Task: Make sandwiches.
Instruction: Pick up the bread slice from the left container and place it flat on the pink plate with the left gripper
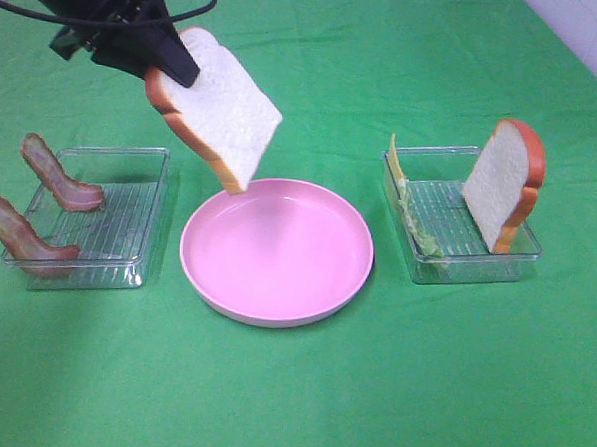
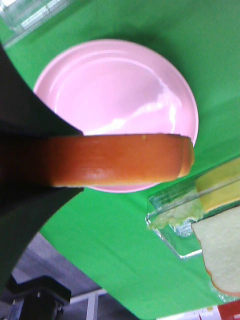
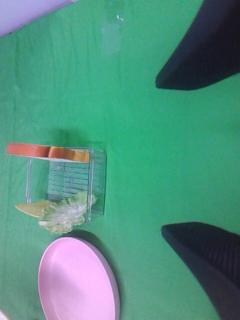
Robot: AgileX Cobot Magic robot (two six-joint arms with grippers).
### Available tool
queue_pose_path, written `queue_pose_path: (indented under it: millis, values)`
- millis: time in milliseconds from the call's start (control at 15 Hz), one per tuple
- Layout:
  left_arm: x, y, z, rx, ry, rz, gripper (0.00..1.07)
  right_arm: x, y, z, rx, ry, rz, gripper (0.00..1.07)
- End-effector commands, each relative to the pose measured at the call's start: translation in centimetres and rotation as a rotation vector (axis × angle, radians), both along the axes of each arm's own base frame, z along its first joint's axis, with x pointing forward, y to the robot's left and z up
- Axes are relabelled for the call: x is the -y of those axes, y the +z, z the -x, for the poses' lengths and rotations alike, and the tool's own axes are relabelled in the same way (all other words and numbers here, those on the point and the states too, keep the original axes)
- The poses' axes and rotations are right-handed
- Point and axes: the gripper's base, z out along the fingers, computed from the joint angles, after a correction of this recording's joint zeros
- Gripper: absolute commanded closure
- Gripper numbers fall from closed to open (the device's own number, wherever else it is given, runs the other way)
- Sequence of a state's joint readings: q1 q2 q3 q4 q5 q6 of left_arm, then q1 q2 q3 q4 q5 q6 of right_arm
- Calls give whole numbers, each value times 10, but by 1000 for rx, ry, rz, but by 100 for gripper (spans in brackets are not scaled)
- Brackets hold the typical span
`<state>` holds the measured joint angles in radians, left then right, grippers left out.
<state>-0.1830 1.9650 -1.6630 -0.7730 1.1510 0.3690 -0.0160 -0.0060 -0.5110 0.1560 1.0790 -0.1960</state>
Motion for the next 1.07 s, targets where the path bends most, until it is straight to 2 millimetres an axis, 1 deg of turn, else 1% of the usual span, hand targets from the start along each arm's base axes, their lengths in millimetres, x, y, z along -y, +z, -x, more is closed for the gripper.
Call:
queue_pose_path:
  millis: [67,133,200,267,333,400,467,667,867,1067]
  values:
    - [13,-30,-10,-98,-8,132,107,0,-1,0,10,-2,9,37]
    - [19,-43,-14,-125,-15,171,107,0,-1,0,10,-2,9,37]
    - [21,-49,-15,-136,-15,181,107,0,-1,0,10,-2,9,37]
    - [27,-61,-17,-170,-18,197,107,0,-1,0,10,-2,9,37]
    - [32,-77,-18,-207,-26,187,107,0,-1,0,10,-2,9,37]
    - [33,-82,-18,-216,-27,181,107,0,-1,0,10,-2,9,37]
    - [38,-99,-16,-277,-32,145,107,0,-1,0,11,-2,8,37]
    - [48,-111,-14,-298,-31,126,107,0,-1,0,11,-1,7,37]
    - [68,-113,-11,-250,-31,102,107,0,-1,0,11,-1,7,37]
    - [71,-116,-11,-254,7,65,107,0,-1,0,11,-1,6,37]
